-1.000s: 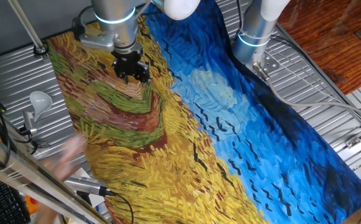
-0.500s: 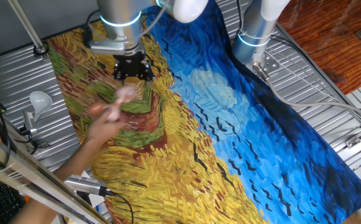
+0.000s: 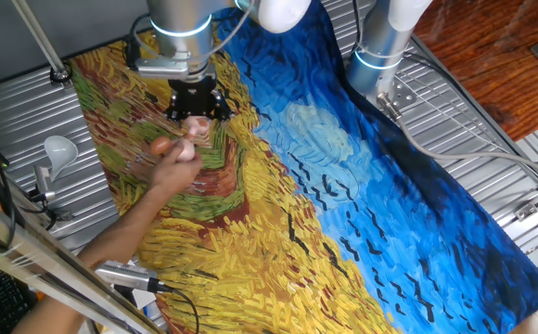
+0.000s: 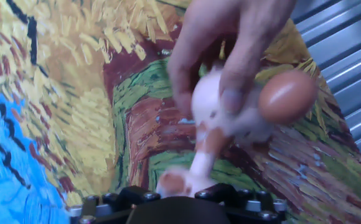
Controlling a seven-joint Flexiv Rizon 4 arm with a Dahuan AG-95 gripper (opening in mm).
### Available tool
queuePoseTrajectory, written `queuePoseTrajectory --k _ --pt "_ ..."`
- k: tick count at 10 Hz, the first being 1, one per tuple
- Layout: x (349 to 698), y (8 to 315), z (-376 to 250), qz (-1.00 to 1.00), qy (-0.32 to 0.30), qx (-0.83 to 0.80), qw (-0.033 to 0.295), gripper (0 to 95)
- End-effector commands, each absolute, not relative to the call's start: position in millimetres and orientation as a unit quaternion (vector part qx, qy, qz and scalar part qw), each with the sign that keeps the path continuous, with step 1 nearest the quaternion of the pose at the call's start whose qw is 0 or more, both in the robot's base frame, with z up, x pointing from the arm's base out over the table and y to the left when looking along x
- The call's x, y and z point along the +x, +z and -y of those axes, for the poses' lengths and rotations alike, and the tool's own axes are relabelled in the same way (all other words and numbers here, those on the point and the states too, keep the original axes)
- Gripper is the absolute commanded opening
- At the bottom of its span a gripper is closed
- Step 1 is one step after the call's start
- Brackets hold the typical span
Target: Receive something handed over by a human
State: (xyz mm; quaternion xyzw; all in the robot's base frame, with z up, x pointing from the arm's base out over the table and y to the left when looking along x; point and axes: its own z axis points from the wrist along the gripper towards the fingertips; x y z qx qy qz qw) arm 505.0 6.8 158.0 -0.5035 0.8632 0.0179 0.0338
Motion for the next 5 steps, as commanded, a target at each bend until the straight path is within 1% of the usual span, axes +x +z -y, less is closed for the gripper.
queuePoseTrajectory --k 1,2,3,4,5 --pt "505.8 159.0 -7.4 -0.93 0.036 -0.365 0.031 76.0" --pt "508.9 159.5 -8.3 -0.952 0.048 -0.3 0.04 57.0" --pt "510.5 159.2 -10.3 -0.961 0.053 -0.268 0.039 19.0" --pt "511.7 158.3 -14.1 -0.968 0.054 -0.242 0.037 0.0" --pt "512.2 157.4 -17.2 -0.972 0.053 -0.228 0.033 0.0"
